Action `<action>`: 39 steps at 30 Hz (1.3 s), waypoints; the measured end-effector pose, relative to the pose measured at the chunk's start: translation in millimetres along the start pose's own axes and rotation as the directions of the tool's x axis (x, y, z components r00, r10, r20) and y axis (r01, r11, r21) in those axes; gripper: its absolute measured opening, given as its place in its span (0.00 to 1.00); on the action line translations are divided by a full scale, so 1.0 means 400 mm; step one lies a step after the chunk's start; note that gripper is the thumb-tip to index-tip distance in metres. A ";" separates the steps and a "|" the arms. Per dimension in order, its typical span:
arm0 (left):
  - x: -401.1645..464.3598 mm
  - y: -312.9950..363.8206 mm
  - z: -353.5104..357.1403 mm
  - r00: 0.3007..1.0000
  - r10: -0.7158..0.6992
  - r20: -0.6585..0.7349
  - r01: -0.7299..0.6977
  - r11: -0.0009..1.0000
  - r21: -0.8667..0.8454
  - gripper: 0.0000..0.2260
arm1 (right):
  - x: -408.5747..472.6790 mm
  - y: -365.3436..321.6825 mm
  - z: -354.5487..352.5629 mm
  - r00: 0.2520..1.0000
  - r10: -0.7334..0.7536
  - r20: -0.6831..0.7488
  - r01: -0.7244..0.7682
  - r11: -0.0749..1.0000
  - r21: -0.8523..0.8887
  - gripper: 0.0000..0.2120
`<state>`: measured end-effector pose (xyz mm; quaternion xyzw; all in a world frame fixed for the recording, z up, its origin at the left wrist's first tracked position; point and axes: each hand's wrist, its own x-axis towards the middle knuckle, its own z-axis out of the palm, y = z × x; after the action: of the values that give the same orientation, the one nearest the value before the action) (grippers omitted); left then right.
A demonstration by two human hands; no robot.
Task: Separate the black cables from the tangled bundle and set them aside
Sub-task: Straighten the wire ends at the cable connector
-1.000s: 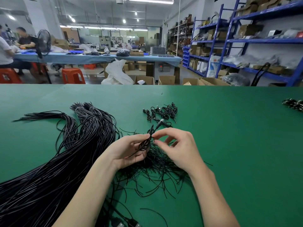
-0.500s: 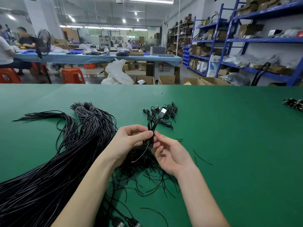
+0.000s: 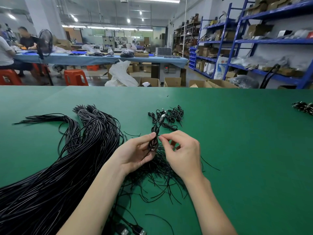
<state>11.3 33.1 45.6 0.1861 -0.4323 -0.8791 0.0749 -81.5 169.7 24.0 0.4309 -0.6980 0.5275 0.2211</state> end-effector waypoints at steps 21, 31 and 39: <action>0.006 -0.027 -0.003 0.958 0.275 0.080 -0.284 0.945 0.162 0.05 | 0.007 0.001 -0.019 0.293 0.490 0.821 -0.869 -0.220 0.442 0.06; 0.018 -0.045 -0.002 0.918 0.389 -0.071 -0.348 0.880 0.322 0.12 | 0.015 0.012 -0.017 0.504 0.634 0.586 -0.857 0.285 0.429 0.07; 0.038 -0.074 -0.012 0.878 0.442 -0.182 -0.373 0.872 0.317 0.04 | -0.008 0.008 0.036 0.817 0.484 0.313 -0.556 0.806 0.204 0.12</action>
<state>0.1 43.4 15.7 0.2072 -0.5657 -0.7446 0.2874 -80.4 157.9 14.9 0.3105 -0.7278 0.6055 -0.0858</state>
